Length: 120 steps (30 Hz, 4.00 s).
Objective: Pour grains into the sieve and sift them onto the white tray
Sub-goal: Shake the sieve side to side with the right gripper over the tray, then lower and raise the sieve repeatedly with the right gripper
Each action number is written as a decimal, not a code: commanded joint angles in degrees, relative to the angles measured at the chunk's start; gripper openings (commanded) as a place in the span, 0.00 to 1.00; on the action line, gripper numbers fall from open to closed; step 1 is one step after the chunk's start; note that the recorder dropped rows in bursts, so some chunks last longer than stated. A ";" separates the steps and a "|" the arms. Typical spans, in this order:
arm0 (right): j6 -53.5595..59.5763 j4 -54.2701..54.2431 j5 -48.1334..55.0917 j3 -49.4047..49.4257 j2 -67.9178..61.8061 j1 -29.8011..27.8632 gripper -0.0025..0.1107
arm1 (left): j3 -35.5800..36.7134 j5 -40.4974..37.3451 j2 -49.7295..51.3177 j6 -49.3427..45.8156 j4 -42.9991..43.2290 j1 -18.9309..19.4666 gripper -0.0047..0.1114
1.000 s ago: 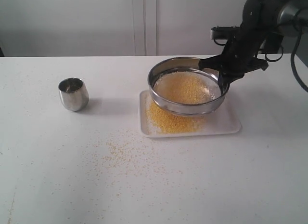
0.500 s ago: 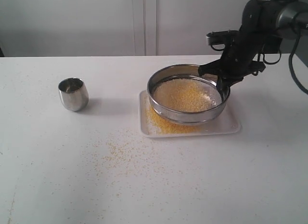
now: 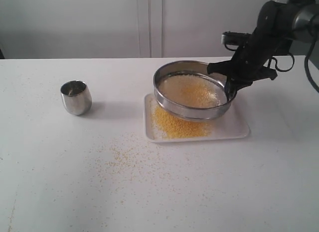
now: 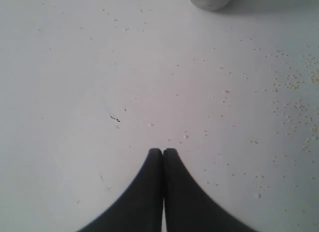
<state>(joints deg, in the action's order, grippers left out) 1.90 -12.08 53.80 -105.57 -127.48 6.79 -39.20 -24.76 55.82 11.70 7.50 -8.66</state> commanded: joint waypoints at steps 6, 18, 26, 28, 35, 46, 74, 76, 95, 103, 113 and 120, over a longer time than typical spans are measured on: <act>-1.49 0.68 -4.63 0.53 1.93 -1.17 0.02 | 0.41 -0.25 -0.40 0.28 -0.21 0.04 0.04; -5.99 0.29 -4.37 1.94 2.72 -2.03 0.02 | 0.41 -0.25 -0.40 0.28 -0.21 0.04 0.04; -4.95 -2.39 -5.38 2.37 3.00 -1.70 0.02 | 0.41 -0.25 -0.40 0.28 -0.21 0.04 0.04; 7.66 -6.85 -4.07 2.37 3.00 -0.73 0.02 | 0.41 -0.25 -0.40 0.28 -0.21 0.04 0.04; -10.38 5.15 -5.40 2.33 3.26 -0.56 0.02 | 0.41 -0.25 -0.40 0.28 -0.21 0.04 0.04; -7.54 1.49 -4.90 2.33 3.42 -0.14 0.02 | 0.41 -0.25 -0.40 0.16 -0.21 0.04 0.04; 30.35 -6.51 2.35 2.32 4.07 3.19 0.02 | 0.41 -0.25 -0.40 0.16 -0.21 0.04 0.04; 15.65 0.24 -2.20 2.32 4.17 2.55 0.02 | 0.41 -0.25 -0.40 0.16 -0.21 0.04 0.04; 28.61 -5.69 2.04 2.09 4.02 3.54 0.02 | 0.41 -0.25 -0.40 0.16 -0.21 0.04 0.04; -6.08 4.74 -4.36 2.35 3.37 1.24 0.02 | 0.41 -0.25 -0.40 0.16 -0.21 0.04 0.04; -6.67 3.31 -2.11 2.35 2.88 0.59 0.02 | 0.41 -0.25 -0.40 0.16 -0.21 0.04 0.04; 23.62 0.62 5.82 2.25 3.64 2.31 0.02 | 0.41 -0.25 -0.40 0.16 -0.21 0.04 0.04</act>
<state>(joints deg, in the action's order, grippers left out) 23.95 -14.64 58.56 -102.83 -125.14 8.75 -39.20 -24.65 55.82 11.70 7.50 -8.66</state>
